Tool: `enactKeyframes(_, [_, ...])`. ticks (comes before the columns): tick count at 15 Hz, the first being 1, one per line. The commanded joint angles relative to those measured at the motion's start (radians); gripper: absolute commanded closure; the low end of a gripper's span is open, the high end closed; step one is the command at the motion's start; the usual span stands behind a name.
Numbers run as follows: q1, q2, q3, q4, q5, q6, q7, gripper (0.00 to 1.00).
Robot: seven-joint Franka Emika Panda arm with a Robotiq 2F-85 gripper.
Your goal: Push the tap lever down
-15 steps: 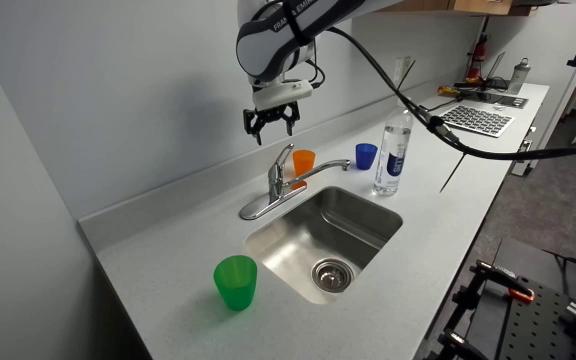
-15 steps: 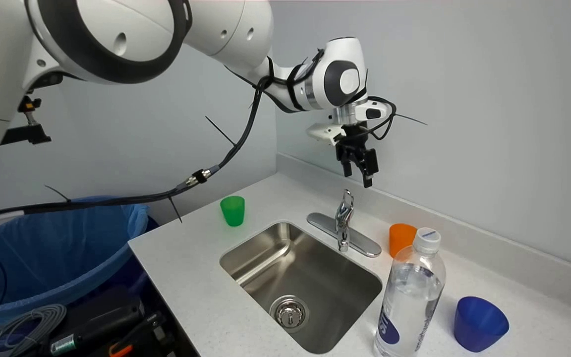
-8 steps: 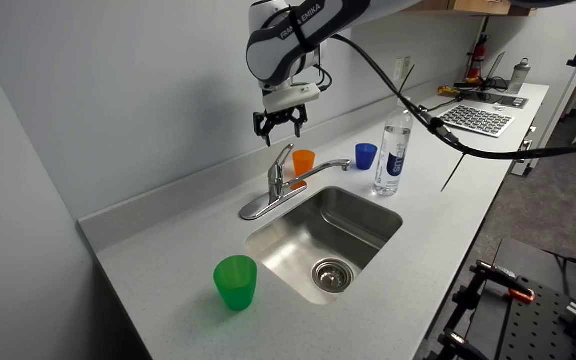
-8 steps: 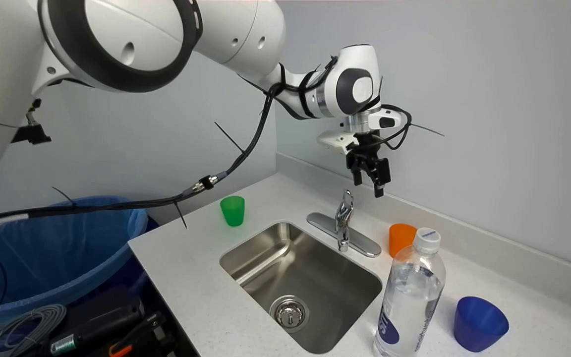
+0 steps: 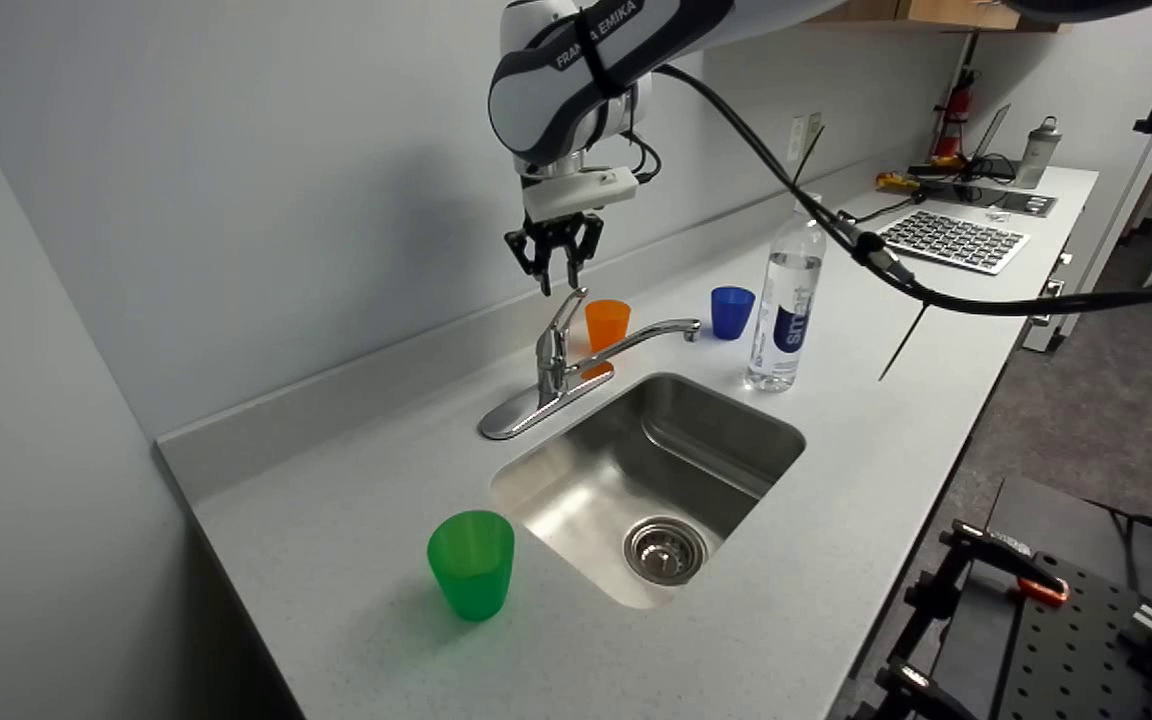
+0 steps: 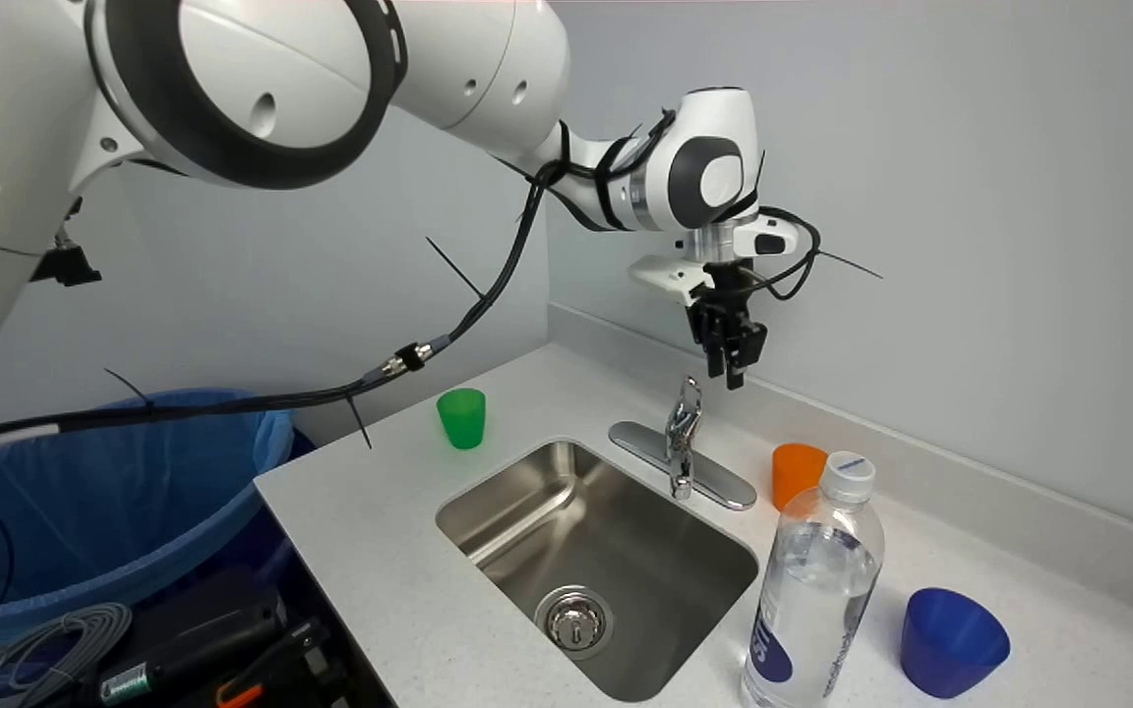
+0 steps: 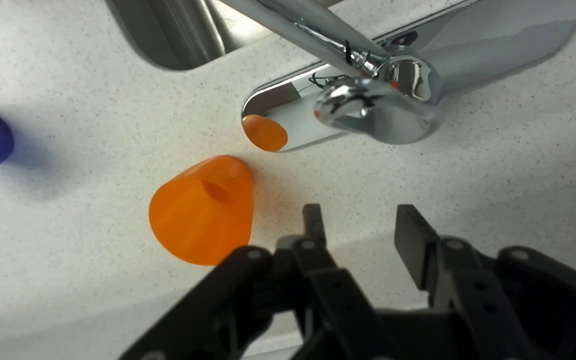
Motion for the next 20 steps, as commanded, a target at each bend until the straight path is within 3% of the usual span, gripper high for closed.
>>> enactKeyframes(1, [-0.028, 0.013, 0.018, 0.045, 0.040, -0.031, -0.042, 0.87])
enactKeyframes(3, [-0.032, 0.004, 0.022, 0.034, 0.050, -0.033, -0.057, 1.00])
enactKeyframes(14, [-0.044, -0.051, 0.049, -0.069, 0.084, -0.061, -0.141, 1.00])
enactKeyframes(20, [-0.045, -0.147, 0.081, -0.217, 0.104, -0.051, -0.226, 1.00])
